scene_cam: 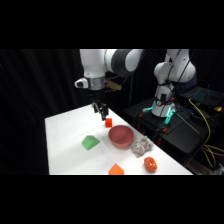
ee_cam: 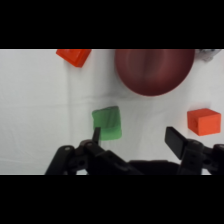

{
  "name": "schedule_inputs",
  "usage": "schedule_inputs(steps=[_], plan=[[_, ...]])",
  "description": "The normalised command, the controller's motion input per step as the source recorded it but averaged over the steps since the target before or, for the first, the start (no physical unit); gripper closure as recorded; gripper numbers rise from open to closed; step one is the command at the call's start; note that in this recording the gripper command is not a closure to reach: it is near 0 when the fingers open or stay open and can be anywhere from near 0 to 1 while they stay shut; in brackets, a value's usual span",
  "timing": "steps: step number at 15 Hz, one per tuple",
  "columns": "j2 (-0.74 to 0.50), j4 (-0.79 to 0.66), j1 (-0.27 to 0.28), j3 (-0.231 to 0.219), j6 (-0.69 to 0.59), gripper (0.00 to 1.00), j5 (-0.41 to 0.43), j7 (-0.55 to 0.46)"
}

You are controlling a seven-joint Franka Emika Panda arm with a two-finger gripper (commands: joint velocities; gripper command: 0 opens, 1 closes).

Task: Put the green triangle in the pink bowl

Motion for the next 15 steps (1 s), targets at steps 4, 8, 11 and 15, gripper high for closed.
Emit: schedule_inputs(steps=[4, 8, 11, 15], plan=[[0.51, 0.58, -0.017, -0.004, -0.03, 0.00, -0.107, -0.06], [0.46, 0.65, -0.071, -0.017, -0.17, 0.00, -0.047, -0.15], [0.40, 0.60, -0.100, -0.015, -0.24, 0.00, -0.020, -0.20], [0.34, 0.50, -0.080, 0.004, -0.24, 0.00, -0.009, -0.20]])
